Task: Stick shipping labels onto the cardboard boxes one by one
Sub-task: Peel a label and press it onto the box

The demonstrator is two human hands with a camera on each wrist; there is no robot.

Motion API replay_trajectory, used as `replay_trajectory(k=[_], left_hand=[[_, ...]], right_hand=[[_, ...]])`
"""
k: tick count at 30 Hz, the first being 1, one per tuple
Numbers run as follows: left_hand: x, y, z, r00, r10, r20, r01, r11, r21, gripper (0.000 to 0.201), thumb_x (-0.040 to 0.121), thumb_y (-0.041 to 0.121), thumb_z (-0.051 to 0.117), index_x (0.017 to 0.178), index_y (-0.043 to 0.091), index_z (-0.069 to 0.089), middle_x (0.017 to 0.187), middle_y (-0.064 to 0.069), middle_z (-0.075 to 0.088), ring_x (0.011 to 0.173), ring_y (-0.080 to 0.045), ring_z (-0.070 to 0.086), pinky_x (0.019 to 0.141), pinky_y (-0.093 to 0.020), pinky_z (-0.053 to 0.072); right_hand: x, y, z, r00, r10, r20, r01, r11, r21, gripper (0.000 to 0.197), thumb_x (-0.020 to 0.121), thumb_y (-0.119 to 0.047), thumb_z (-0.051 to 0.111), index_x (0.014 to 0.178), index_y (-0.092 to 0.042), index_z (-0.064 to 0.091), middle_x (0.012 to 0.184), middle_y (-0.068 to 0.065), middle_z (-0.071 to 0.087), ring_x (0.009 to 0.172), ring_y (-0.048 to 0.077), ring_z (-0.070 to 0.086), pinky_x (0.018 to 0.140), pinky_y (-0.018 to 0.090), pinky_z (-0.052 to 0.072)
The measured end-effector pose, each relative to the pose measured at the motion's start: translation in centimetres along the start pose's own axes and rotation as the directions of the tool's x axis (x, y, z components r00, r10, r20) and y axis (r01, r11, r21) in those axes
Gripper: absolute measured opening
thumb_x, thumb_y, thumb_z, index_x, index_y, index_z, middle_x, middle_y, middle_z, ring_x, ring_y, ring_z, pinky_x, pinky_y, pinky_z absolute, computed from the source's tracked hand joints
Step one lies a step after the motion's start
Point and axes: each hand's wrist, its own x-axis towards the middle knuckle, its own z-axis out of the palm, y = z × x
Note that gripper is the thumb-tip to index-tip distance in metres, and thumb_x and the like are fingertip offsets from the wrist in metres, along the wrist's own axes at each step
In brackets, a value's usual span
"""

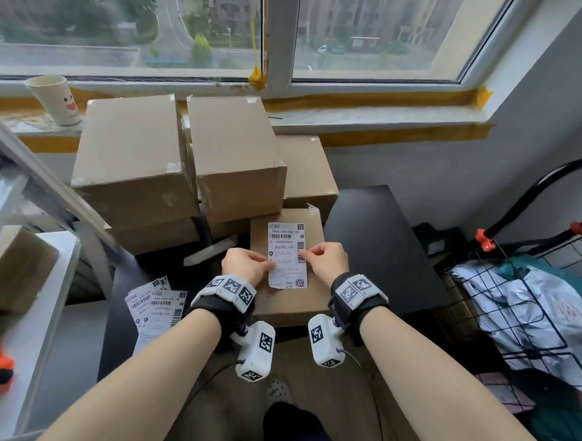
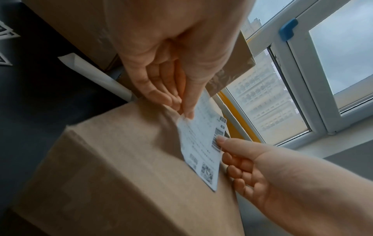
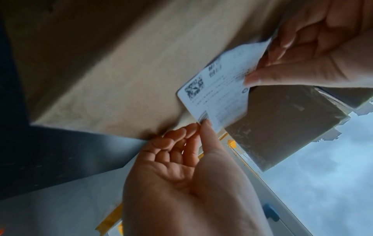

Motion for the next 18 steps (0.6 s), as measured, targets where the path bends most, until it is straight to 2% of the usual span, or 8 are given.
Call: replay_trajectory(k=[3, 6, 10, 14, 18], left_hand=[[0.16, 0.23, 0.29, 1.000, -0.013, -0.015, 0.013, 1.000, 0.010, 0.023, 0.065, 0.021, 0.085, 0.080, 0.014, 0.069, 0.079, -0.003, 0.071, 0.069, -0.017, 0.065, 0.075, -0.028, 0.055], [0.17, 0.30, 0.32, 0.999, -0.033, -0.037, 0.034, 0.999, 0.040, 0.028, 0.063, 0.021, 0.086, 0.072, 0.014, 0.060, 0.076, -0.003, 0.069, 0.064, -0.017, 0.064, 0.064, -0.028, 0.052], [-0.14, 0.40, 0.51, 0.997, -0.026, -0.073, 0.033, 0.995, 0.092, 0.038, 0.065, 0.024, 0.085, 0.063, 0.016, 0.048, 0.070, 0.000, 0.060, 0.068, -0.017, 0.056, 0.049, -0.023, 0.034], [-0.42, 0.59, 0.59, 0.996, -0.013, -0.092, 0.025, 0.991, 0.129, 0.041, 0.067, 0.024, 0.084, 0.063, 0.016, 0.044, 0.067, 0.002, 0.052, 0.067, -0.016, 0.050, 0.049, -0.025, 0.032], [-0.34, 0.81, 0.72, 0.996, -0.009, -0.089, 0.024, 0.985, 0.173, 0.041, 0.068, 0.024, 0.083, 0.064, 0.017, 0.043, 0.076, -0.004, 0.060, 0.072, -0.019, 0.054, 0.054, -0.027, 0.034]], right_hand=[[0.30, 0.06, -0.02, 1.000, 0.016, -0.013, -0.017, 0.998, -0.052, 0.016, 0.083, -0.032, 0.068, 0.076, -0.018, 0.070, 0.090, 0.001, 0.072, 0.086, 0.017, 0.066, 0.078, 0.030, 0.053], [0.37, -0.05, -0.08, 1.000, 0.016, -0.016, -0.018, 0.995, -0.094, 0.016, 0.083, -0.031, 0.068, 0.079, -0.015, 0.071, 0.092, 0.002, 0.072, 0.088, 0.020, 0.065, 0.075, 0.028, 0.049], [0.37, -0.25, -0.22, 1.000, 0.018, -0.007, -0.019, 0.992, -0.128, 0.016, 0.084, -0.031, 0.068, 0.080, -0.016, 0.071, 0.094, 0.004, 0.072, 0.089, 0.020, 0.065, 0.072, 0.027, 0.047], [0.45, -0.36, -0.35, 1.000, 0.030, -0.007, -0.031, 0.988, -0.152, 0.015, 0.084, -0.030, 0.068, 0.083, -0.015, 0.072, 0.097, 0.005, 0.072, 0.091, 0.022, 0.065, 0.072, 0.026, 0.046], [0.44, -0.47, -0.47, 1.000, 0.022, -0.001, -0.022, 0.983, -0.185, 0.016, 0.084, -0.030, 0.068, 0.087, -0.014, 0.073, 0.098, 0.005, 0.071, 0.093, 0.023, 0.064, 0.071, 0.025, 0.044]])
